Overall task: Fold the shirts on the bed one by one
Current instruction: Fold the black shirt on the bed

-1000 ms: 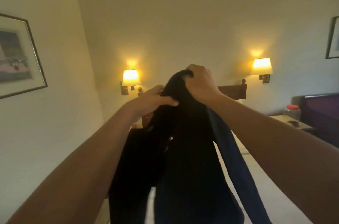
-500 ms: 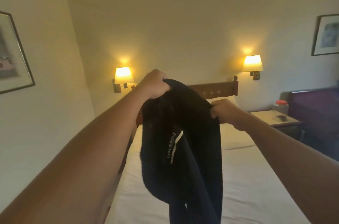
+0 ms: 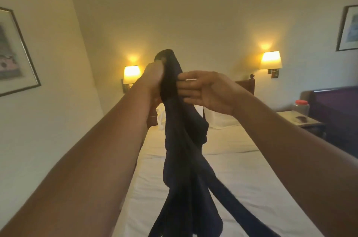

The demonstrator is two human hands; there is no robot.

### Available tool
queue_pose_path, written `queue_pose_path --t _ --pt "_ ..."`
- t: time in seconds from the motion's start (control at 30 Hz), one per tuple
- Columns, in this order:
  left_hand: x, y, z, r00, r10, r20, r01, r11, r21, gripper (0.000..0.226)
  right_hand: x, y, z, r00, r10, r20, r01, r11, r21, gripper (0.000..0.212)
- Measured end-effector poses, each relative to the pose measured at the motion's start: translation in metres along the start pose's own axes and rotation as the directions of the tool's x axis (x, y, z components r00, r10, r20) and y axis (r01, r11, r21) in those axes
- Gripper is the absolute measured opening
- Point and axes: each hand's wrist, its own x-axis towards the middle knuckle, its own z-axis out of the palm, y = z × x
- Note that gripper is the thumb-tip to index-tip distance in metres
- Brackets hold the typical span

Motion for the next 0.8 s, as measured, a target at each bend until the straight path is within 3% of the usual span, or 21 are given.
queue_pose_path --t 0.07,0.13,0.2,0.33,0.43,0.53,0.6,0.8 --pt "0.016 0.0 -0.007 0.999 0.01 -0.042 -0.009 1.0 0.017 0.049 0.0 0.023 -0.015 0.982 -0.092 -0.164 0.063 0.983 -0.171 0.024" --pt "0.045 -0.006 -0.016 0.998 0.025 -0.062 -0.026 1.0 -0.008 0.057 0.001 0.048 -0.03 0.923 -0.175 -0.343 0.021 0.912 -0.409 0.018" --pt "0.028 0.0 -0.016 0.997 0.045 -0.056 -0.046 0.999 -0.029 0.058 -0.002 0.071 -0.04 0.897 -0.162 -0.412 -0.076 0.861 -0.503 0.028" --pt "0.003 0.008 -0.012 0.996 0.086 0.026 -0.085 0.995 -0.046 0.04 -0.009 0.11 -0.057 0.877 -0.159 -0.454 -0.193 0.749 -0.634 0.054" --pt "0.006 0.007 -0.01 0.992 0.115 0.057 -0.113 0.993 -0.026 0.041 -0.012 0.127 -0.06 0.924 -0.063 -0.378 -0.21 0.741 -0.638 0.062" --pt "0.01 0.005 -0.01 0.992 0.116 0.055 -0.116 0.993 -0.003 0.042 -0.013 0.129 -0.048 0.952 0.047 -0.303 -0.22 0.79 -0.572 0.037" --pt "0.012 0.004 -0.012 0.992 0.112 0.058 -0.112 0.994 0.006 0.041 -0.009 0.126 -0.041 0.935 0.007 -0.355 -0.207 0.821 -0.531 0.015" --pt "0.024 -0.009 -0.033 0.996 0.086 -0.001 -0.086 0.995 0.057 0.041 0.005 0.109 -0.044 0.846 -0.182 -0.502 -0.196 0.769 -0.609 0.015"
